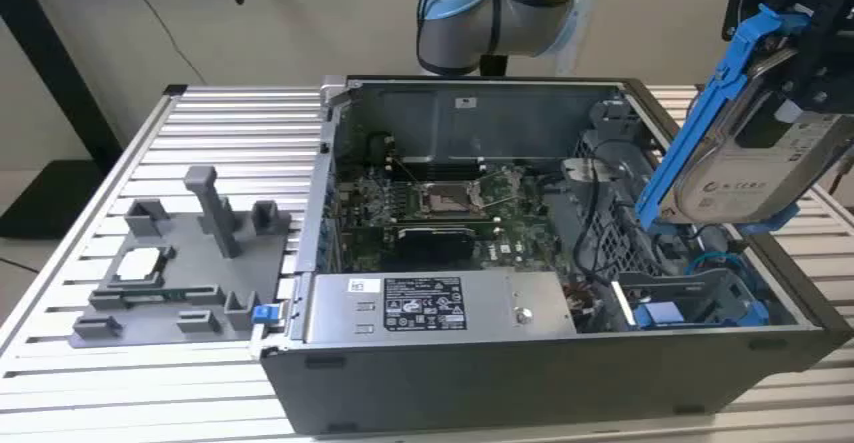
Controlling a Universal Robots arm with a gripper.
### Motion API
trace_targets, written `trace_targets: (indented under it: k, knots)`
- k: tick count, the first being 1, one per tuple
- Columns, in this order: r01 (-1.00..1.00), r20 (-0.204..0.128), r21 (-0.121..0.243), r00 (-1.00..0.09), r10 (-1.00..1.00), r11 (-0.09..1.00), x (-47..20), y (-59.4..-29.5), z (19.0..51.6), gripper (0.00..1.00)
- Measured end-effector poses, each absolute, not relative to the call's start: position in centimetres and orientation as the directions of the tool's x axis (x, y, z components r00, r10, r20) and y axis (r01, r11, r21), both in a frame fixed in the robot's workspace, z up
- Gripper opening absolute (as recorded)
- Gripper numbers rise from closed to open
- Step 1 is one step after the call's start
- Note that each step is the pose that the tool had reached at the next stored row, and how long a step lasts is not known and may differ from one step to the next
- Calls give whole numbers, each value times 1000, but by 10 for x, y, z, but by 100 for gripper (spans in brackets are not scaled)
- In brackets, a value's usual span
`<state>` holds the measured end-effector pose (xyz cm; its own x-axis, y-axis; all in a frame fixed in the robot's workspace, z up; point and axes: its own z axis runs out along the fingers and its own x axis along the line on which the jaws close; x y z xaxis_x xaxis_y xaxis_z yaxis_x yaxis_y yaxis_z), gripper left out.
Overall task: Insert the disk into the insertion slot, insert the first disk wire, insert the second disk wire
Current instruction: 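Insert the disk into the insertion slot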
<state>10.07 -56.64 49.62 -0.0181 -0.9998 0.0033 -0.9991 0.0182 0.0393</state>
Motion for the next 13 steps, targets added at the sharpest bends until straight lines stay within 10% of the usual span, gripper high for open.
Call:
trace_targets:
  k: [13]
  knots:
    - [-999, 3, 39, -18, -1000, 18, 101, -566, 492, 0]
